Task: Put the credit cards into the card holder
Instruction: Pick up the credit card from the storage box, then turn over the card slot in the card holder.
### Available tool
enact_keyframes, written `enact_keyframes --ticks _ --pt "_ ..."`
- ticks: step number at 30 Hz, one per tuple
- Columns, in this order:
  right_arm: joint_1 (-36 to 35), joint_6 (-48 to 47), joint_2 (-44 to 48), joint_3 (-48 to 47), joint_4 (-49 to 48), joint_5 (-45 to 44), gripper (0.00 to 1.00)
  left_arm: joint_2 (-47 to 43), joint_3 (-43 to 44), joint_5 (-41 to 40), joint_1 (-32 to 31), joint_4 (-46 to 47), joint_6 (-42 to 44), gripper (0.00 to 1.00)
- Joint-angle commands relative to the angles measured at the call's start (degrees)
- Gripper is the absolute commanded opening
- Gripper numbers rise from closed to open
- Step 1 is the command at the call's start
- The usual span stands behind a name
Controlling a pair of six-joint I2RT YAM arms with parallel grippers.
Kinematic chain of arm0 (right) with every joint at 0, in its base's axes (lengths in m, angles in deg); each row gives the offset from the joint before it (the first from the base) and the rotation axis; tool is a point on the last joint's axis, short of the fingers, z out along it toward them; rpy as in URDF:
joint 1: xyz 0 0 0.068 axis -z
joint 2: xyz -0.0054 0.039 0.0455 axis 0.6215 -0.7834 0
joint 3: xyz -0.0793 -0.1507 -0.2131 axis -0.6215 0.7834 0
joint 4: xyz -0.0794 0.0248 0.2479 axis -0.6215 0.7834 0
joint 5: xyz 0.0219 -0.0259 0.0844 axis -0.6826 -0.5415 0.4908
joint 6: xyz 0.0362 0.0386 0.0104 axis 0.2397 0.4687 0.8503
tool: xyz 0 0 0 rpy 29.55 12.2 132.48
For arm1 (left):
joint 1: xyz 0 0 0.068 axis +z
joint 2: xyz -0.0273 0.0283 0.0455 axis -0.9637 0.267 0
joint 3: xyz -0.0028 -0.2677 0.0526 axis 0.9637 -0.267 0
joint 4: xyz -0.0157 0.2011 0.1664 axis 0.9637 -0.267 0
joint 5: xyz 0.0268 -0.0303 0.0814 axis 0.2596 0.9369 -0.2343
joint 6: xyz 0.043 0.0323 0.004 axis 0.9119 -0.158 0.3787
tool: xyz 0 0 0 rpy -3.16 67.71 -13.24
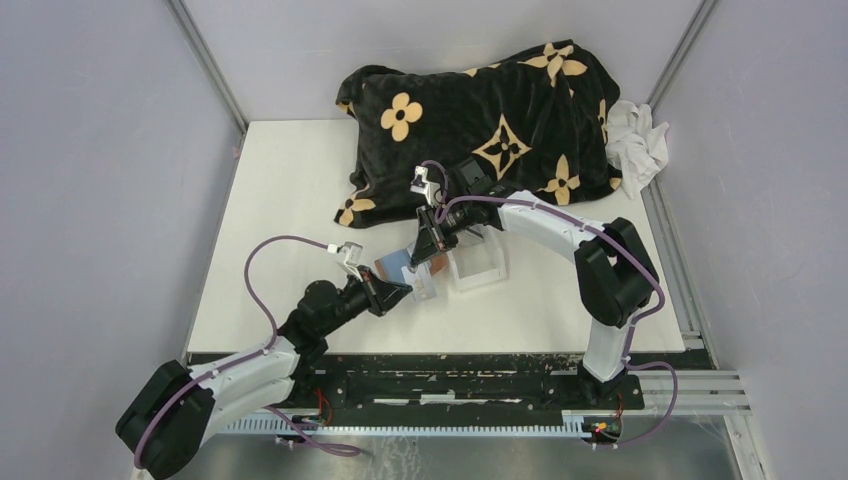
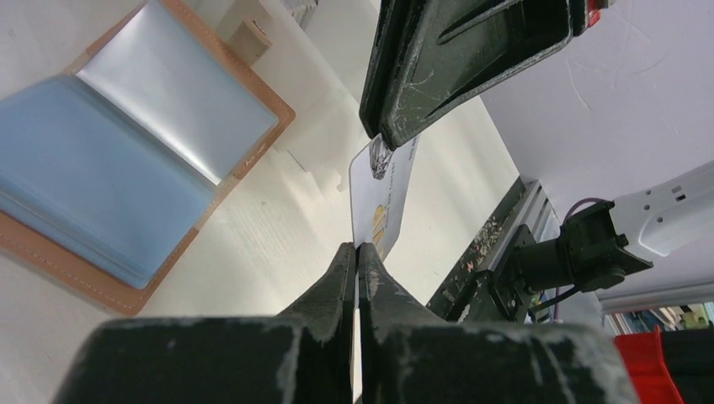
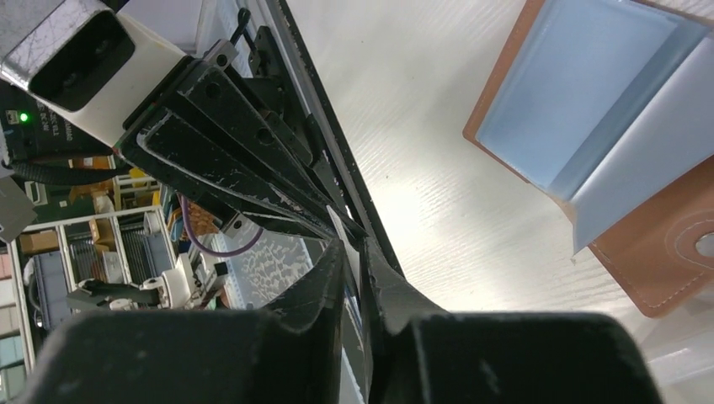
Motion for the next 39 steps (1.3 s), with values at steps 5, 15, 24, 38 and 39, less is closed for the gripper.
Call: enact_keyframes --ticks 5,15,24,38,39 --pt "1.05 0.23 -2.46 -2.16 -3.21 -5.81 0.27 -2.34 3.48 -13.09 0.28 -6.64 -3.55 0.03" --pt "1.42 1.47 -5.29 -5.63 -6.35 -5.80 0.41 0.08 3.67 -18.98 0.32 -9.11 -5.92 0.03" --pt "1.58 0.80 -7.25 -8.19 -5.94 -10.44 0.45 -0.55 4.68 -24.44 0.90 -13.86 -8.89 0.03" --pt "-6.95 -4.05 -10.39 -10.85 0.96 -34.29 0.25 -12.62 1.71 -31.83 2.81 -24.61 -16.50 0.03" --pt "-7.88 -4.27 -10.74 -11.16 1.33 -35.72 0.24 -13.04 1.64 -31.79 2.91 -24.92 -16.57 0.03"
